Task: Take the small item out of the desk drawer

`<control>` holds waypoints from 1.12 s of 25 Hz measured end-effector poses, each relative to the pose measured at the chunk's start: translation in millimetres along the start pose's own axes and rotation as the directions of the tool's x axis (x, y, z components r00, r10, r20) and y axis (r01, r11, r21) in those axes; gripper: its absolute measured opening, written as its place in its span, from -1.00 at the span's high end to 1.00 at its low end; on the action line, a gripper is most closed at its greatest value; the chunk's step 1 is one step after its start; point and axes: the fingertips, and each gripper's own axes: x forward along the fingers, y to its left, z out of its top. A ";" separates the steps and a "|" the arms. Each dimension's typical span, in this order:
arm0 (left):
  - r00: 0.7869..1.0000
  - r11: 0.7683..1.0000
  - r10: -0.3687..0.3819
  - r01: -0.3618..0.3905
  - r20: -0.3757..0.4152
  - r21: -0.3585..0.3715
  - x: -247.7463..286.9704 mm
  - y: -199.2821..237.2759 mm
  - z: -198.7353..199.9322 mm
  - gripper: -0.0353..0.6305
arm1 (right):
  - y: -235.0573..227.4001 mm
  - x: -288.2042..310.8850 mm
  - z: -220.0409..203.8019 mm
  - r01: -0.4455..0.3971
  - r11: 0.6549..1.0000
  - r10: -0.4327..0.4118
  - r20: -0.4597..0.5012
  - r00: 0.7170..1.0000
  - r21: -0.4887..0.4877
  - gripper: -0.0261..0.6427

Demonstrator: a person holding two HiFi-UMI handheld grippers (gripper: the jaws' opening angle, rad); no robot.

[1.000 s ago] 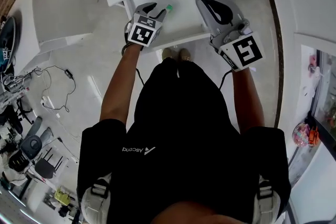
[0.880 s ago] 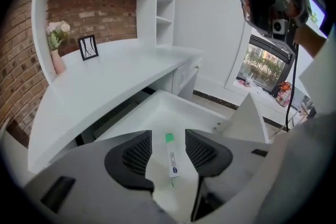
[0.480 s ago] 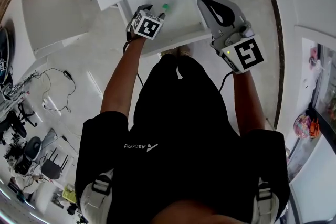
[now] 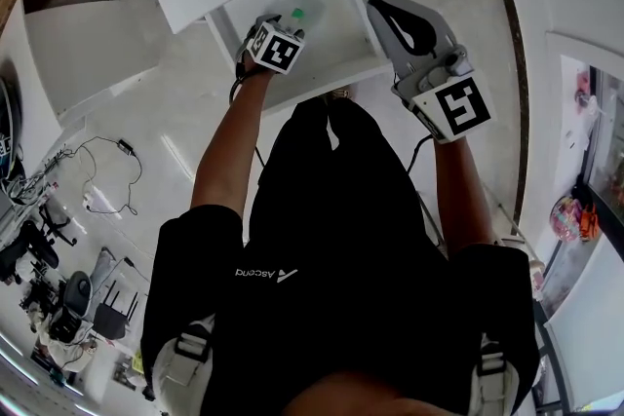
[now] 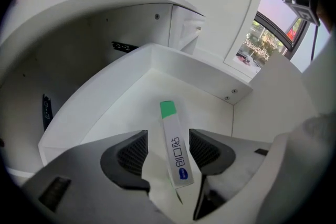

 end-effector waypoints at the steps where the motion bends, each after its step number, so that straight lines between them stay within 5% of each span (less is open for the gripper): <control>1: 1.000 1.000 -0.001 0.001 -0.006 0.000 2.5 -0.1 -0.5 0.17 | -1.5 0.2 -2.2 0.003 1.000 -0.003 -0.006 1.000 0.004 0.92; 5: 1.000 1.000 -0.004 0.003 -0.023 -0.009 10.1 3.7 -3.5 0.20 | -5.1 3.6 -8.8 0.013 1.000 -0.012 -0.023 1.000 0.014 0.92; 11: 1.000 1.000 0.013 -0.014 -0.021 -0.007 13.7 5.2 -6.4 0.61 | -9.1 2.0 -15.6 0.023 1.000 -0.022 -0.032 0.999 0.021 0.92; 16: 1.000 1.000 0.012 -0.012 -0.017 -0.011 9.2 0.9 -6.1 0.63 | -9.0 -1.8 -17.4 0.019 0.999 -0.018 -0.031 0.999 0.026 0.92; 28: 0.983 0.999 0.049 -0.047 0.179 -0.014 -63.9 -3.8 38.2 0.63 | 1.3 -1.8 -9.0 -0.010 0.999 0.010 0.002 1.000 0.031 0.92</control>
